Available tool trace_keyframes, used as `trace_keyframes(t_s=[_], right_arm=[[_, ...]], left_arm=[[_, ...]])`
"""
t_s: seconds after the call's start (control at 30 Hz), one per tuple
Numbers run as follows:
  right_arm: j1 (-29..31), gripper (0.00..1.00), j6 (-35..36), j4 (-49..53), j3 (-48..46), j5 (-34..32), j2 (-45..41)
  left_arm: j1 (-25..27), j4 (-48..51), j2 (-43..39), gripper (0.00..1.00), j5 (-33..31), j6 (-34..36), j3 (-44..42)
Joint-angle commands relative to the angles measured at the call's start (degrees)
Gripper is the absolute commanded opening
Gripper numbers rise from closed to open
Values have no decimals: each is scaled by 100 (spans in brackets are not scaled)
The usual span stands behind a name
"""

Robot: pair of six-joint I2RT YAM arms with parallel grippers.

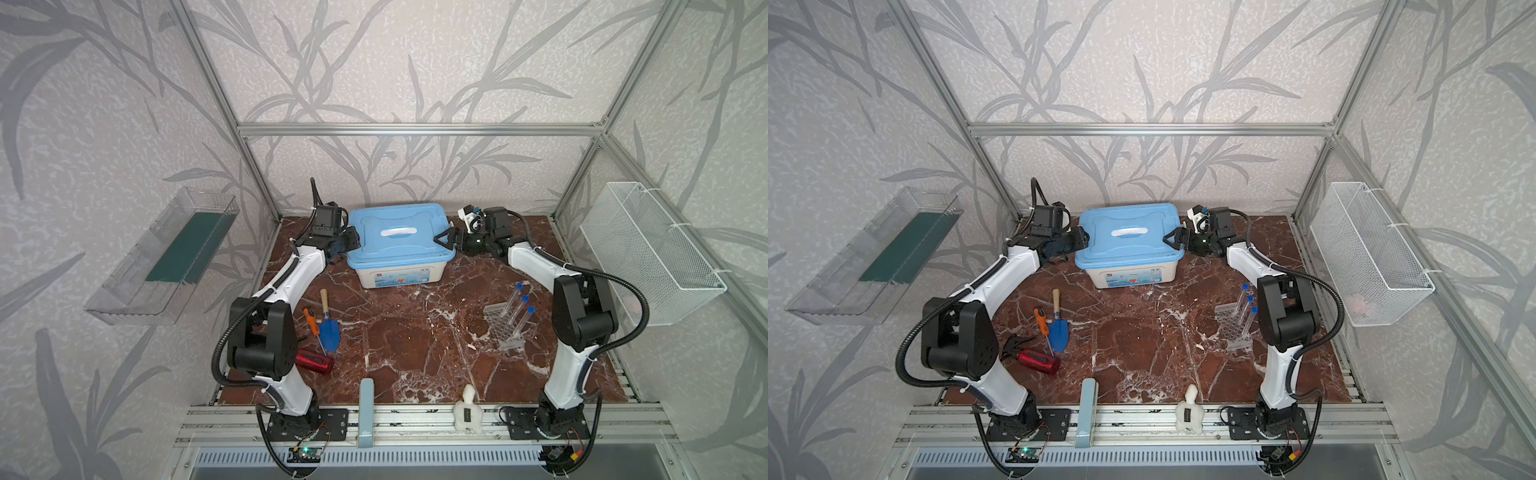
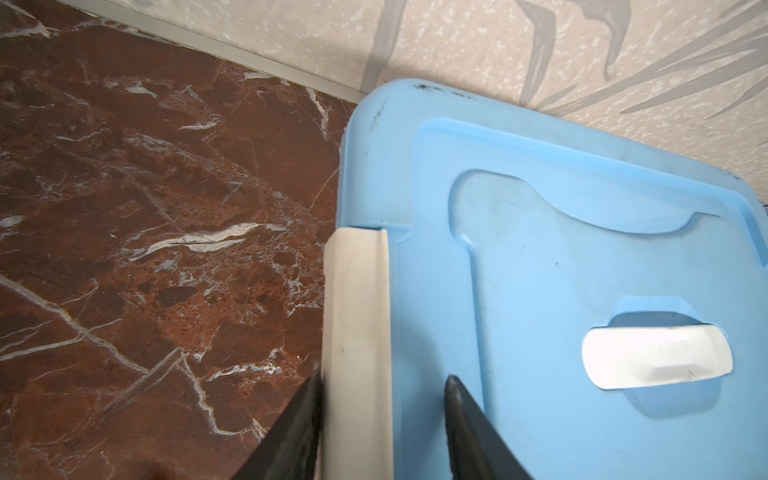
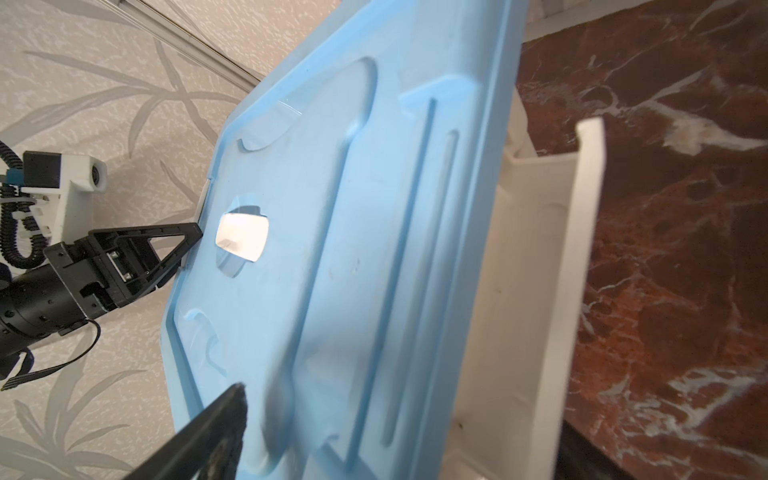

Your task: Organize the chemistry lab equipment

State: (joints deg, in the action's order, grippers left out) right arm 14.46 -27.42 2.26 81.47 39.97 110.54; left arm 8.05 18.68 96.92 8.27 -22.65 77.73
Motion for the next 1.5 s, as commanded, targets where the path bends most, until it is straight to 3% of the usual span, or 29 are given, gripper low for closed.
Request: trace_keyframes(t_s=[0.0, 0.13, 0.3, 0.57, 0.7, 0.97, 1.13, 1.3, 1.47], right_arm=[[22, 91, -9, -506, -33, 152, -12], [153, 85, 247, -543, -200, -126, -302], [707, 78, 1475, 775, 122, -1265, -716], [1439, 74, 2598, 1881, 492, -1995, -774], [1463, 75, 2655, 1897, 473, -1713, -713], [1242, 76, 2326, 2026, 467, -1975, -734], [902, 82, 1798, 1600, 82, -2212, -1406], [602, 86, 1743, 2057, 116, -2569, -1945], [286, 91, 1830, 2317, -233, -3022, -2783]], left_arm=[[60, 760, 232, 48, 192, 66, -320], [64, 765, 233, 48, 132, 68, -306], [118, 862, 181, 48, 42, 140, -294], [304, 807, 213, 48, 160, 60, -250], [448, 719, 209, 48, 278, -30, -274], [522, 620, 143, 48, 434, -249, -295], [522, 390, -53, 49, 631, -663, -361], [504, 220, -219, 52, 465, -837, -256], [328, 296, -423, 65, 372, -774, -51]])
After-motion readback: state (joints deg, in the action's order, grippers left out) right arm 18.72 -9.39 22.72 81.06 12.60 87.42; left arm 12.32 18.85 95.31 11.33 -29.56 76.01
